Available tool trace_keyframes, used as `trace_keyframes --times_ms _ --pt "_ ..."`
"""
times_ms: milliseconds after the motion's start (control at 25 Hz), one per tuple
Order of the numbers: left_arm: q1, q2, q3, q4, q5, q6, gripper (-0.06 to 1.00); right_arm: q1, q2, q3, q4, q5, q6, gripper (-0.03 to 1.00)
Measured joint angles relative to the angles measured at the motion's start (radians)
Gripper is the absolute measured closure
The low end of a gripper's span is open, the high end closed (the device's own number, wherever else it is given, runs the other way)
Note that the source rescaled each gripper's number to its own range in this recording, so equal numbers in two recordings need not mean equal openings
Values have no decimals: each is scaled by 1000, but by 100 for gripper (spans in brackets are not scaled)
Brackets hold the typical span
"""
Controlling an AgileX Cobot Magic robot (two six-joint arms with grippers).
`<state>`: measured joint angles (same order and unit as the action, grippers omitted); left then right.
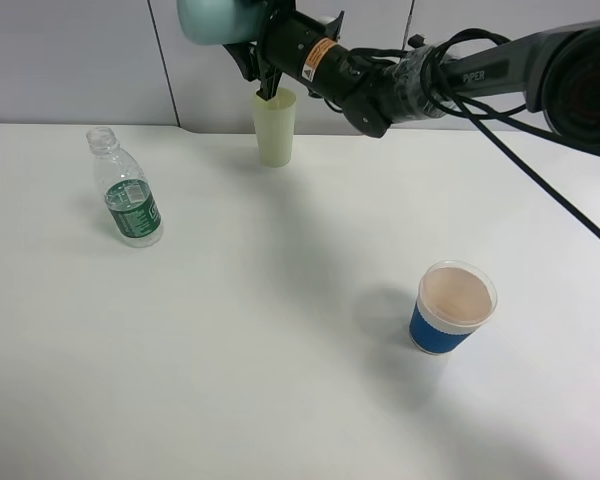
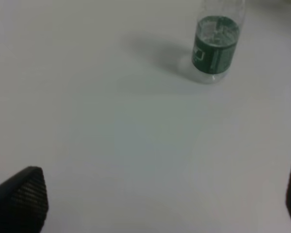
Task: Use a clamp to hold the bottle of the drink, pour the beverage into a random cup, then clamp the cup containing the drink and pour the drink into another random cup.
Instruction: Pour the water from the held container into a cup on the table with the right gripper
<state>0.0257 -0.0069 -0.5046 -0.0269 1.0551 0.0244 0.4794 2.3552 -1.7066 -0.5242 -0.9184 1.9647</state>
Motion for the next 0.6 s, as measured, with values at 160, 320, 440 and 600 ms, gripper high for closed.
trace_keyframes --times_ms 160,320,440,600 --pt "0 0 0 0 0 0 -6 0 0 0 2 0 1 97" --pt "0 0 0 0 0 0 -6 0 0 0 2 0 3 97" --pt "0 0 0 0 0 0 -6 0 0 0 2 -1 21 97" --pt "0 0 0 0 0 0 -6 0 0 0 2 -1 38 97"
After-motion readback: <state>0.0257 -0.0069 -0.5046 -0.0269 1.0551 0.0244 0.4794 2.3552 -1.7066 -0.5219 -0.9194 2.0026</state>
